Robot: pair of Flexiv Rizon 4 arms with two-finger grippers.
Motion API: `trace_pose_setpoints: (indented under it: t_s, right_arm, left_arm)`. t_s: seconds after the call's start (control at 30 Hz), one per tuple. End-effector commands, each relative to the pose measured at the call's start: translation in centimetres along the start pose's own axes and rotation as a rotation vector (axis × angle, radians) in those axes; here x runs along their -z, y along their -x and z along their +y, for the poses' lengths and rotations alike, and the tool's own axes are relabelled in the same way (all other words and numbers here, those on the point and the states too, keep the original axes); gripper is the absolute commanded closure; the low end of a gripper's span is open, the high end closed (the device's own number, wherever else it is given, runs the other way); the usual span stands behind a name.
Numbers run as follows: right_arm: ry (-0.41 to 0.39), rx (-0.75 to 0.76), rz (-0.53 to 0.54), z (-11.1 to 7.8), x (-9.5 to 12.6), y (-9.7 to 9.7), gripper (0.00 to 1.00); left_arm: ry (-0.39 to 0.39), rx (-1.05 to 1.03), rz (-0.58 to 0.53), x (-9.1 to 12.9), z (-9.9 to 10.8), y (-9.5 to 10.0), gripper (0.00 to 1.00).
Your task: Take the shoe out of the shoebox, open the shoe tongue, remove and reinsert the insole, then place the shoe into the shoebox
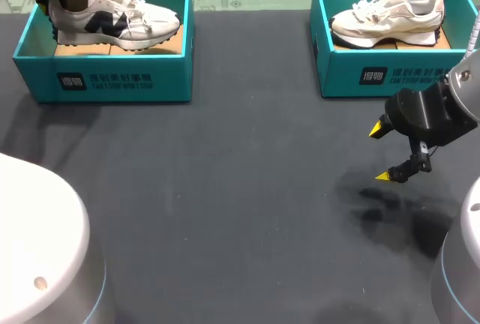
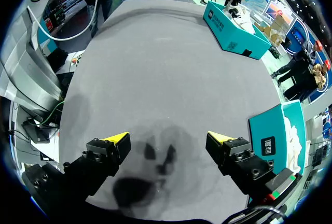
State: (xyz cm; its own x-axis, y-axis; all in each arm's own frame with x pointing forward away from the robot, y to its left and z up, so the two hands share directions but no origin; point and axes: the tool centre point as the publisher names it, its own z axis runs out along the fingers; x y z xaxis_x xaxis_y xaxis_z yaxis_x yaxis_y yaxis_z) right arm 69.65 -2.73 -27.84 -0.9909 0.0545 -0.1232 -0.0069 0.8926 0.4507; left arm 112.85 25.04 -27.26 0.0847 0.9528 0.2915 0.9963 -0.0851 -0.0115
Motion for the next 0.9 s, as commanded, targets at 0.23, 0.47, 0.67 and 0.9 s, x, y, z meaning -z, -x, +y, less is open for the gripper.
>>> trace_pose_setpoints:
  t_s: [0.23, 0.47, 0.67, 0.9]
  right_arm:
    - [-0.002, 0.0, -0.003, 0.0, 0.0, -0.2, 0.0]
    - [-0.002, 0.0, -0.003, 0.0, 0.0, -0.2, 0.0]
    - [-0.002, 0.0, -0.003, 0.0, 0.0, -0.2, 0.0]
    - [-0.002, 0.0, -0.003, 0.0, 0.0, -0.2, 0.0]
  left_arm:
    - [0.009, -0.027, -0.009, -0.9, -0.7, -0.2, 1.0]
    - [-0.002, -0.026, -0.005, -1.9, -2.0, -0.8, 1.0]
    - [-0.02, -0.024, -0.021, -2.1, -2.7, -0.9, 1.0]
    - [-0.02, -0.024, -0.021, -2.1, -2.7, -0.9, 1.0]
